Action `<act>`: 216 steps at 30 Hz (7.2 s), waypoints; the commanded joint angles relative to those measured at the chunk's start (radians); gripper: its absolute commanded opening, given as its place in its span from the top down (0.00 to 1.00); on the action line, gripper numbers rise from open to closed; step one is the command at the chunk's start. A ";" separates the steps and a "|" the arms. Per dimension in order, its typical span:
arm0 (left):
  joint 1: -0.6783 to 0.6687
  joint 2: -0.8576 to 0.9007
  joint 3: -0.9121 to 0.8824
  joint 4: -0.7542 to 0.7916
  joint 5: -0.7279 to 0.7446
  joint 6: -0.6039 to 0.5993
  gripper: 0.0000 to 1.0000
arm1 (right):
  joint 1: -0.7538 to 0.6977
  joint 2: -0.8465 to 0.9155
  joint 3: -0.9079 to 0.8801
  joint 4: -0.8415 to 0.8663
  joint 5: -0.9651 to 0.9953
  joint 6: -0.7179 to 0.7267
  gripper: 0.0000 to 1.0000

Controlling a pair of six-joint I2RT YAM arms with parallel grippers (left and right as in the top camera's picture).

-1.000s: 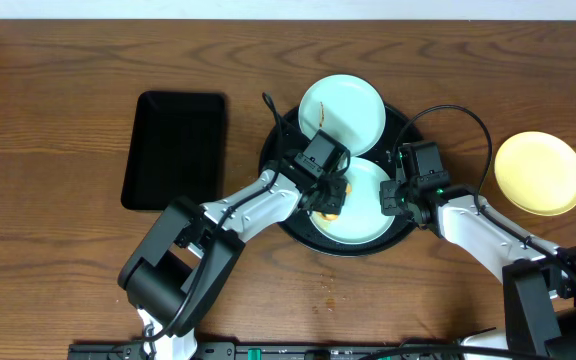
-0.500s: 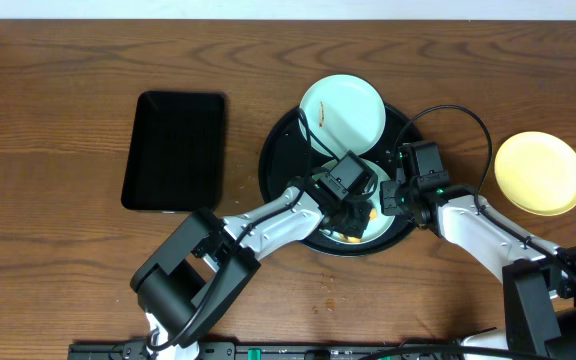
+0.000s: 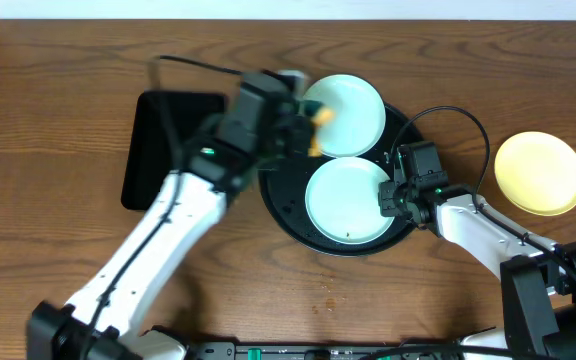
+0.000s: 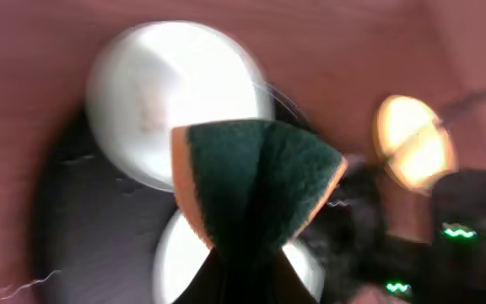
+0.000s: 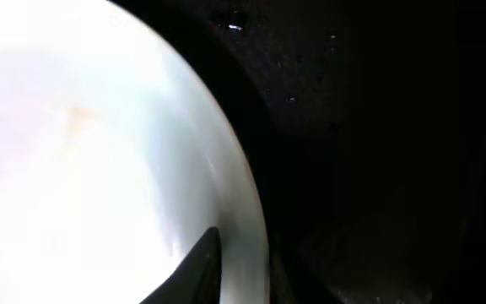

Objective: Clean dirty plates on tray and stack at the side

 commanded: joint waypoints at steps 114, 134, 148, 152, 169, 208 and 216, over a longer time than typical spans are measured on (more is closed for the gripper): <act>0.493 0.239 -0.055 -0.263 -0.250 0.138 0.92 | -0.073 -0.305 -0.134 0.058 -0.107 -0.194 0.50; 0.493 0.239 -0.055 -0.264 -0.250 0.172 0.92 | -0.079 -0.163 -0.136 0.073 -0.078 -0.172 0.84; 0.492 0.237 -0.055 -0.240 -0.250 0.224 0.92 | -0.077 -0.180 -0.117 0.079 -0.068 -0.163 0.99; 0.492 0.236 -0.055 -0.240 -0.250 0.224 0.93 | -0.077 -0.248 -0.109 0.079 -0.044 -0.137 0.99; 0.492 0.236 -0.055 -0.244 -0.250 0.224 0.92 | 0.088 -0.625 -0.106 0.051 0.465 -0.154 0.99; 0.492 0.236 -0.055 -0.256 -0.249 0.224 0.92 | -0.240 -0.031 -0.010 0.021 -0.154 -0.332 0.81; 0.492 0.236 -0.055 -0.256 -0.249 0.224 0.92 | -0.222 -0.166 0.070 -0.047 -0.155 -0.331 0.99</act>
